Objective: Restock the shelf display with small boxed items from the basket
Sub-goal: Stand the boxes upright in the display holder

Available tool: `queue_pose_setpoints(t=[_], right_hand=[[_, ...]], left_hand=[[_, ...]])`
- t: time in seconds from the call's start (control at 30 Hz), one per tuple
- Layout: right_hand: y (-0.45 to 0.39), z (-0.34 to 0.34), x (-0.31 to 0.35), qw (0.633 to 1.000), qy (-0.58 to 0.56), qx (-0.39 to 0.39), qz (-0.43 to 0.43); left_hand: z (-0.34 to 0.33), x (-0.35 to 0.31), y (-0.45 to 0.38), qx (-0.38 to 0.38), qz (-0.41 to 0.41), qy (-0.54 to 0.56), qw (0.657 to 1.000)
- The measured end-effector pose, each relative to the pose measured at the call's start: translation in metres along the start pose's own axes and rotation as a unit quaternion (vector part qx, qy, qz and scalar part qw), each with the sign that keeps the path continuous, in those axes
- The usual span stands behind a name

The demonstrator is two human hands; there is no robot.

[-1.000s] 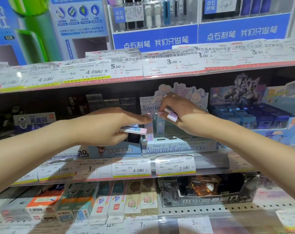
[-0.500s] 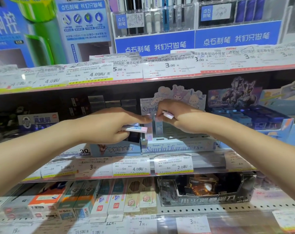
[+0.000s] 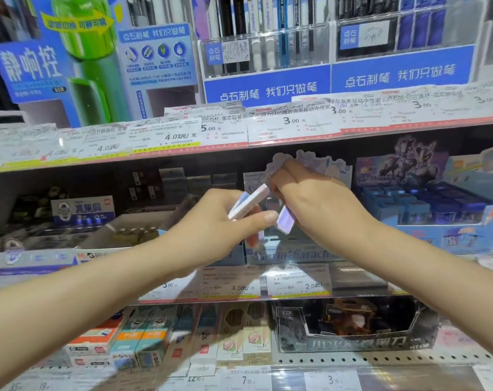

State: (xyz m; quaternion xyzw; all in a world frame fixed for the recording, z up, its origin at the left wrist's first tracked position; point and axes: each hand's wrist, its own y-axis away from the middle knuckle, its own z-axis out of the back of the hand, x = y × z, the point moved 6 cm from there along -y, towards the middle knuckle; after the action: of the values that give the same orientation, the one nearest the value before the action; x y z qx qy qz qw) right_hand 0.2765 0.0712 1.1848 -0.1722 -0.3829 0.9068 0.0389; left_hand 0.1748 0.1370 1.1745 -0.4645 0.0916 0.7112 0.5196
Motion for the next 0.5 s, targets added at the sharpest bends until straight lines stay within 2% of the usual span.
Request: queue_pose_setpoints(t=[0.07, 0.13, 0.23, 0.3, 0.37, 0.43, 0.47, 0.5], right_hand=[[0.0, 0.006, 0.006, 0.999, 0.034, -0.02, 0.01], [0.002, 0.01, 0.01, 0.998, 0.033, -0.043, 0.028], [0.003, 0.013, 0.013, 0.996, -0.027, -0.062, 0.054], [0.001, 0.014, 0.003, 0.997, -0.049, -0.049, 0.028], [0.001, 0.005, -0.02, 0.992, -0.116, 0.022, -0.044], [0.004, -0.006, -0.041, 0.953, -0.257, 0.091, -0.135], [0.007, -0.01, -0.047, 0.904, -0.364, 0.111, -0.193], [0.01, -0.015, -0.048, 0.838, -0.472, 0.13, -0.241]], left_hand=[[-0.008, 0.001, 0.001, 0.029, 0.066, 0.088, 0.993], [-0.012, 0.0, 0.001, 0.043, 0.092, 0.107, 0.989], [-0.013, 0.004, 0.003, 0.048, 0.121, 0.117, 0.984], [-0.012, 0.006, 0.005, 0.051, 0.132, 0.118, 0.983], [-0.008, 0.009, 0.008, 0.039, 0.138, 0.12, 0.982], [-0.003, 0.012, 0.008, 0.015, 0.133, 0.113, 0.985], [-0.001, 0.012, 0.007, 0.003, 0.127, 0.107, 0.986], [0.001, 0.013, 0.007, -0.007, 0.122, 0.101, 0.987]])
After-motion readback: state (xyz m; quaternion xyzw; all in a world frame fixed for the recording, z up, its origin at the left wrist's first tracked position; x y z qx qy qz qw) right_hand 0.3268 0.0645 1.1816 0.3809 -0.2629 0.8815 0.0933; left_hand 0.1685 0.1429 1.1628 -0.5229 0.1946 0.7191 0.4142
